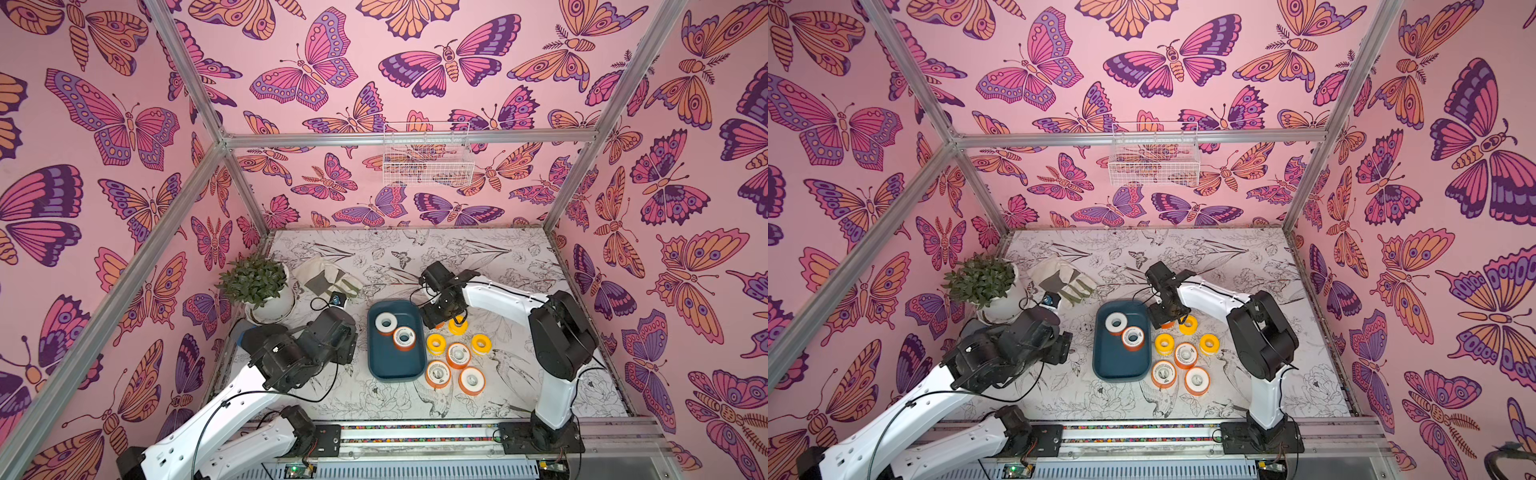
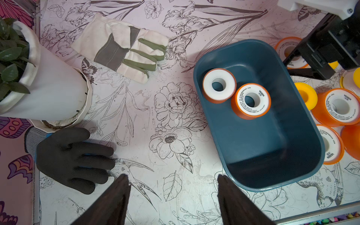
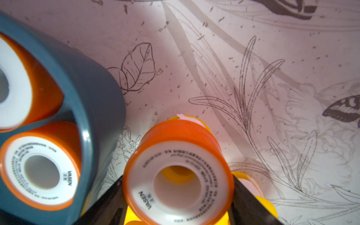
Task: Put the sealing tape into the storage box
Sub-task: Pick up the sealing tape at the center of the board.
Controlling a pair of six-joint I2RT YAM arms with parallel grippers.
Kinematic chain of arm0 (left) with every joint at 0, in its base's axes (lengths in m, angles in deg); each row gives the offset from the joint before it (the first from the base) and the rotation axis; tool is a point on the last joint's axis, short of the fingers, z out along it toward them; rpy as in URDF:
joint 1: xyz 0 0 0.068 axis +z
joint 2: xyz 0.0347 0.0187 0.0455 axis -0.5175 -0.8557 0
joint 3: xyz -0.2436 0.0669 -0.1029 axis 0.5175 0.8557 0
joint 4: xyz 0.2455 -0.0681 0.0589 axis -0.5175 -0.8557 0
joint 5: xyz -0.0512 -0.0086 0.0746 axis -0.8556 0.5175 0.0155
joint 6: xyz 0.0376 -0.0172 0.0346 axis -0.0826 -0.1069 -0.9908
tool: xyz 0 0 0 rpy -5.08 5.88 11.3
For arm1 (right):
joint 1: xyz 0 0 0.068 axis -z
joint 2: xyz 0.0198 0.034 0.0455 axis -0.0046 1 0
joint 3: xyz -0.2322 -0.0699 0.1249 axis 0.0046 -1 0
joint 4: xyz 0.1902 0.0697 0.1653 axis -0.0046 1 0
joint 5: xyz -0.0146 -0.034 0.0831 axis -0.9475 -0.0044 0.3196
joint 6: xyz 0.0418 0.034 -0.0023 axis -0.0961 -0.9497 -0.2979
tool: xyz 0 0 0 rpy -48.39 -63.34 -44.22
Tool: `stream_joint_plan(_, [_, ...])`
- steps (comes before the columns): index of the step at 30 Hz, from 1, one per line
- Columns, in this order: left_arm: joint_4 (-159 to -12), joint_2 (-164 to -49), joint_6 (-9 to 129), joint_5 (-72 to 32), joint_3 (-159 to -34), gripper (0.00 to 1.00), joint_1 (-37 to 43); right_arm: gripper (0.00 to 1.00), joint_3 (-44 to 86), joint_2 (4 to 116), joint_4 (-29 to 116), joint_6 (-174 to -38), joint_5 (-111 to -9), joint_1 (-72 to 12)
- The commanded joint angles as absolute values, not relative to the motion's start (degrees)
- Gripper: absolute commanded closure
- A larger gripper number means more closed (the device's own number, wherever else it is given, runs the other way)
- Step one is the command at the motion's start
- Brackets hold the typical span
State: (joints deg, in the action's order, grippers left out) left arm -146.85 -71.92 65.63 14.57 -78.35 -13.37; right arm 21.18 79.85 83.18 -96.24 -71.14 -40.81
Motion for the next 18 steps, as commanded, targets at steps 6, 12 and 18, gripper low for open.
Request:
stream_joint_plan(6, [-147.42, -72.30, 64.64, 14.15, -77.54, 0.25, -12.70, 0.28, 21.61, 78.60, 84.08, -97.09, -72.44, -41.28])
stream_joint_plan(12, [-147.38, -72.27, 64.56, 14.08, -77.59, 0.25, -12.55, 0.29, 20.10, 75.92, 84.12, -97.72, -74.33, -41.29])
stream_joint_plan(18, [-147.38, -72.27, 64.55, 14.08, -77.58, 0.25, -12.52, 0.30, 20.16, 71.46, 85.12, -98.60, -74.80, -41.25])
